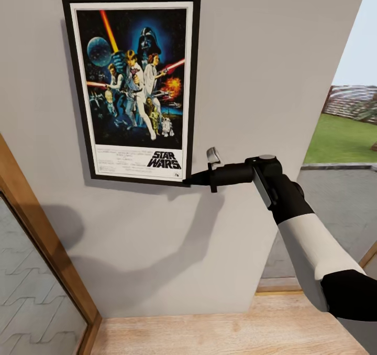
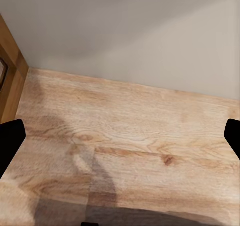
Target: Pick up the poster from the kitchen countertop and hang it on one of the wall nails in the kitchen.
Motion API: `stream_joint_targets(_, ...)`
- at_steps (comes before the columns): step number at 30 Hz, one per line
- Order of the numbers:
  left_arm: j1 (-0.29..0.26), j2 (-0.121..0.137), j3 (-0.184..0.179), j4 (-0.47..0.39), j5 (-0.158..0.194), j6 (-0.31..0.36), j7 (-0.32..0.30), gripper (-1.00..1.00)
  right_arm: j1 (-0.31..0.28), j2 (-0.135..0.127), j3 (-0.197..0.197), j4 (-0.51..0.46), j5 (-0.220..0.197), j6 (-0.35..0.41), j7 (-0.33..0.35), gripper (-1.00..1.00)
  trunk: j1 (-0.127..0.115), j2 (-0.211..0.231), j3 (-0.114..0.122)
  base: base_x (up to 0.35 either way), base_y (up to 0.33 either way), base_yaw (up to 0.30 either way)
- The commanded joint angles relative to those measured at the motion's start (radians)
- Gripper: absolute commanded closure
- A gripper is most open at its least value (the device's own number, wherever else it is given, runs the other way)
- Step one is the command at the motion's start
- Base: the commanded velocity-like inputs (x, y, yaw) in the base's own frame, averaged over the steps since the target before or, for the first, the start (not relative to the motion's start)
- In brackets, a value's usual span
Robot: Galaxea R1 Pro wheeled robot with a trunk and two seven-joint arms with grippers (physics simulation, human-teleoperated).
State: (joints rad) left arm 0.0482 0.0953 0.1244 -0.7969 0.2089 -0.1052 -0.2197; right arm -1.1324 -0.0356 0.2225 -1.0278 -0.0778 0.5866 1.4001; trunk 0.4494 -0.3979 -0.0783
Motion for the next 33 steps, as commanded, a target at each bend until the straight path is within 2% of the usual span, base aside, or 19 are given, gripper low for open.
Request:
stream_joint_targets(1,0.0,0.0,0.001,-0.001,0.009,0.001,-0.007,-1.0,-0.001,-0.001,0.003,0.0,-0.008,0.012,-0.001,1.0,0.001,-0.002,-0.002,0.0,0.0,0.0)
stream_joint_targets(11,0.0,0.0,0.001,-0.001,0.009,0.001,-0.006,-1.0,-0.001,-0.001,0.002,0.001,-0.008,0.012,-0.001,1.0,0.001,-0.002,-0.002,0.0,-0.104,0.0)
stream_joint_targets(33,0.0,0.0,0.003,-0.001,0.009,0.001,-0.006,-1.0,0.0,0.0,0.001,0.002,-0.011,0.011,-0.001,1.0,0.001,-0.002,-0.002,0.0,-0.005,0.0)
